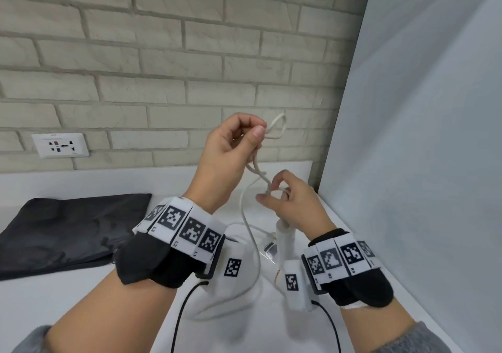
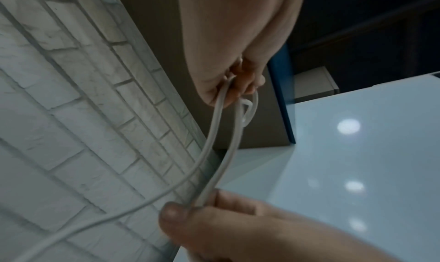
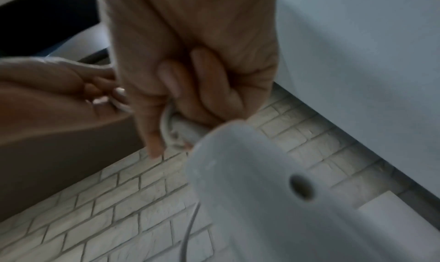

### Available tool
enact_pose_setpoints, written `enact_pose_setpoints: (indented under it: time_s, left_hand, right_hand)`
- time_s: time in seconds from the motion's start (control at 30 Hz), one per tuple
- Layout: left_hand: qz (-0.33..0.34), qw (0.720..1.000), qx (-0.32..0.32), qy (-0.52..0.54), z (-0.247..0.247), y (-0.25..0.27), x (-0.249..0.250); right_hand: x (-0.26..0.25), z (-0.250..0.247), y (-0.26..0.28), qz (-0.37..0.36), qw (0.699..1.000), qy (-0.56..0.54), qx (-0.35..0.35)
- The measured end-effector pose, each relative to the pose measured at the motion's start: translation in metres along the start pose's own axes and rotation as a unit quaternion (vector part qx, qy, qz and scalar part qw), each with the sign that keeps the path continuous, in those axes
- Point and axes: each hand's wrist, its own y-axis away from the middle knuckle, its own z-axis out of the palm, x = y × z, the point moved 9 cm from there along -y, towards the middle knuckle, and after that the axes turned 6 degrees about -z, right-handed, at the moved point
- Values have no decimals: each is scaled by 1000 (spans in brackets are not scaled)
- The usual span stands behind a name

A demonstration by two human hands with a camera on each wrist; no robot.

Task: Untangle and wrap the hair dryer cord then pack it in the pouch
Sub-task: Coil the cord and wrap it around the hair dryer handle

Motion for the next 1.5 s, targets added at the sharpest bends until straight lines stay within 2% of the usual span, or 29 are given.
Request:
enact_pose_setpoints:
  time_s: [0.1,0.2,0.27,0.37,0.5,0.6,0.7,0.77,0.83,0.97,1.03,1.07,1.17,1.2,1.23,1.33,1.43,1.5]
  left_hand:
    - [-4,999,-52,11,3,9,1]
    - [-66,993,-94,-10,3,15,-17]
    - [-112,989,-88,-29,-5,19,-31]
    - [-131,990,-47,1,-25,18,-36]
    - [-141,990,-12,28,-51,12,-32]
    - [-161,984,-64,-43,-54,16,-32]
    - [-225,946,-166,-164,-52,30,-49]
    - [-273,910,-228,-215,-46,43,-67]
    - [-287,873,-279,-280,-35,56,-88]
    - [-320,817,-338,-339,-11,78,-132]
    - [-305,805,-339,-379,-1,76,-140]
    - [-278,821,-310,-390,3,67,-138]
    - [-173,908,-136,-357,8,28,-107]
    - [-147,926,-98,-335,10,19,-97]
    - [-138,936,-93,-311,13,12,-92]
    - [-162,951,-134,-225,24,6,-93]
    - [-211,965,-99,-117,17,6,-97]
    - [-256,963,-65,-54,12,8,-105]
  right_hand:
    - [10,-5,-8,52,995,-38,70]
    - [14,-4,-14,68,980,-152,106]
    - [12,-7,-16,42,983,-140,114]
    - [9,-16,-18,-4,991,-83,104]
    - [26,-40,-23,29,990,-68,122]
    - [38,-48,-24,69,978,-154,126]
    - [51,-49,-21,92,947,-268,150]
    - [58,-41,-19,97,932,-321,137]
    - [56,-32,-16,93,931,-335,112]
    - [44,-27,-12,90,919,-377,73]
    - [39,-26,-10,89,923,-370,56]
    - [36,-25,-9,83,927,-362,50]
    - [22,-18,-4,47,939,-341,16]
    - [17,-16,-3,32,942,-333,0]
    - [11,-13,-1,18,945,-325,-16]
    - [4,-11,3,-3,945,-325,-40]
    - [9,-13,3,-9,949,-314,-16]
    - [14,-12,3,0,948,-318,-5]
